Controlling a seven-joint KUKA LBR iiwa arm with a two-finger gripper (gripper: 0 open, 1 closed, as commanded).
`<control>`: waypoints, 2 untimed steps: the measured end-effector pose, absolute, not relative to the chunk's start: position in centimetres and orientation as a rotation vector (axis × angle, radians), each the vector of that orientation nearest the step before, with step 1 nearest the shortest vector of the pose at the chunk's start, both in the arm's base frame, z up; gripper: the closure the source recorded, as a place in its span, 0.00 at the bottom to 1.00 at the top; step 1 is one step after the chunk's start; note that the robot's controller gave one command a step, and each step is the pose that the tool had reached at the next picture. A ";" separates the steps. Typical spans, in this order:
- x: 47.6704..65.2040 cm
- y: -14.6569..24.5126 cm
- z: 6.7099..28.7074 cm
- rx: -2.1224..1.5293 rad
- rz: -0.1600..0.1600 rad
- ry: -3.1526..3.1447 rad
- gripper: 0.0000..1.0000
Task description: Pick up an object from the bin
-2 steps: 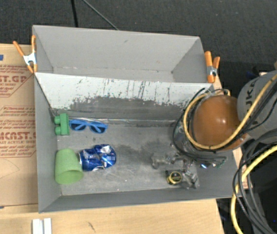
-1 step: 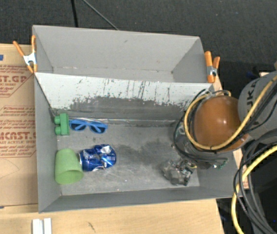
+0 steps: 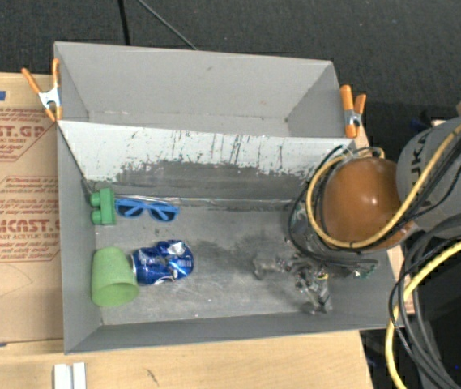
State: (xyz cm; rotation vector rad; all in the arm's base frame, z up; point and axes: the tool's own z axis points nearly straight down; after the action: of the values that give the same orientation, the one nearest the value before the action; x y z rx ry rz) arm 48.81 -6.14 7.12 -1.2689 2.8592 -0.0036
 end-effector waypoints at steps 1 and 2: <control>54.2 -12.8 7.0 -1.483 0.023 2.763 0.00; 54.4 -13.2 7.2 -1.485 0.004 2.756 1.00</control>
Offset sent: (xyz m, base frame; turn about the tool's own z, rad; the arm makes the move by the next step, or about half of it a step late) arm 0.0529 -0.0754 -0.0012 -0.1544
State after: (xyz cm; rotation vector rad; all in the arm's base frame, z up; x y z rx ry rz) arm 54.38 -13.23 7.17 -1.4854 2.7561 0.0038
